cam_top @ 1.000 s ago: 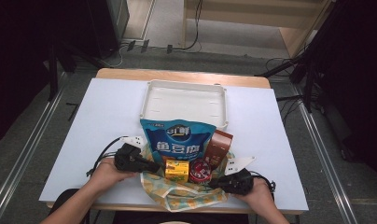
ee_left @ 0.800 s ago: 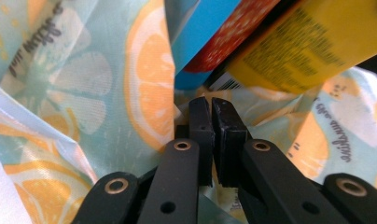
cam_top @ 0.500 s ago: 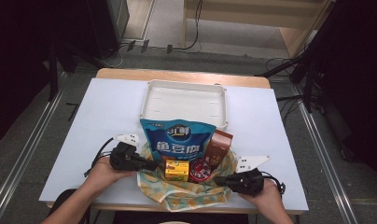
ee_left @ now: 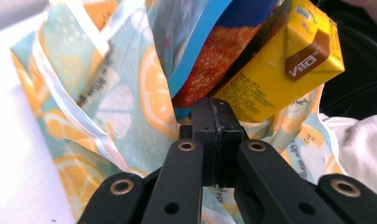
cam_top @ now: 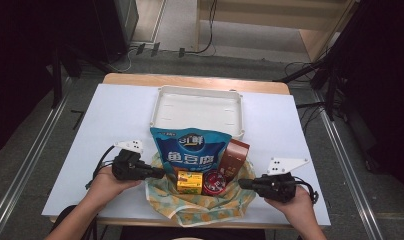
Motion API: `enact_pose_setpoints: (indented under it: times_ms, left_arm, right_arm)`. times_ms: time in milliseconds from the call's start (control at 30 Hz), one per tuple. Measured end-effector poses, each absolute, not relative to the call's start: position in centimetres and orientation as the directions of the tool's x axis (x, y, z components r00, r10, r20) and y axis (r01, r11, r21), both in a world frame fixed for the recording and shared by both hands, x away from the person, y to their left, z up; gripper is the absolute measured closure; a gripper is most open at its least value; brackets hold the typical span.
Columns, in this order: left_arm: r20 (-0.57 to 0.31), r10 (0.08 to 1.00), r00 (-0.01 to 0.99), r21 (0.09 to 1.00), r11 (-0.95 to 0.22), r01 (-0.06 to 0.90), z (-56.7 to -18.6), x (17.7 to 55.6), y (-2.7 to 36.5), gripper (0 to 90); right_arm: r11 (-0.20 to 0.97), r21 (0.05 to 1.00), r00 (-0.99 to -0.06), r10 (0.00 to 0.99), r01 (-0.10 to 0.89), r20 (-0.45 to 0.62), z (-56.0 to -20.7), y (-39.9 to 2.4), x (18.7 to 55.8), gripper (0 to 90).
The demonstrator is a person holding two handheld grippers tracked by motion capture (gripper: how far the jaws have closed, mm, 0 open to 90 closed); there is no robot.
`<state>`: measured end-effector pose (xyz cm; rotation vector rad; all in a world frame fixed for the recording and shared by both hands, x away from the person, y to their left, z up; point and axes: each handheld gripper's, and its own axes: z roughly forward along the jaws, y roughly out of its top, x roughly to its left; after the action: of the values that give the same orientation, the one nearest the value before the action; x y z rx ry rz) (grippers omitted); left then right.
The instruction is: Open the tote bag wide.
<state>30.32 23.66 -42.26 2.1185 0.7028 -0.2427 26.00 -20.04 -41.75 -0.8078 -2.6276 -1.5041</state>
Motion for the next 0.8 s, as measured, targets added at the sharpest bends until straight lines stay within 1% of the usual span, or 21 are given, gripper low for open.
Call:
enact_pose_setpoints:
  times_ms: [100,367,500,667,733,800]
  left_arm:
    - [-0.388,0.419,0.821,0.671,-0.483,0.563,-41.8,30.6,23.8,90.0]
    - [-0.355,0.424,0.833,0.678,-0.497,0.542,-39.6,31.9,24.0,90.0]
    - [-0.381,0.392,0.837,0.678,-0.498,0.541,-39.5,32.3,24.1,90.0]
    - [-0.376,0.379,0.846,0.676,-0.512,0.530,-39.9,31.4,24.6,89.2]
    - [-0.369,0.397,0.840,0.666,-0.517,0.537,-40.1,31.5,25.0,89.3]
    - [-0.381,0.415,0.827,0.666,-0.497,0.556,-40.0,31.9,25.4,89.9]
  right_arm:
    - [0.389,0.806,-0.856,0.448,0.446,0.257,-41.0,-20.7,26.6,90.0]
    - [0.369,0.814,-0.837,0.493,0.449,0.238,-39.8,-21.9,28.5,90.0]
    - [0.350,0.821,-0.824,0.515,0.452,0.234,-39.5,-22.1,29.9,90.0]
    - [0.344,0.816,-0.813,0.530,0.465,0.239,-39.9,-21.8,31.2,90.0]
    - [0.343,0.818,-0.813,0.532,0.462,0.236,-39.9,-21.7,31.6,90.0]
    - [0.345,0.819,-0.814,0.533,0.459,0.231,-39.7,-21.5,31.9,90.0]
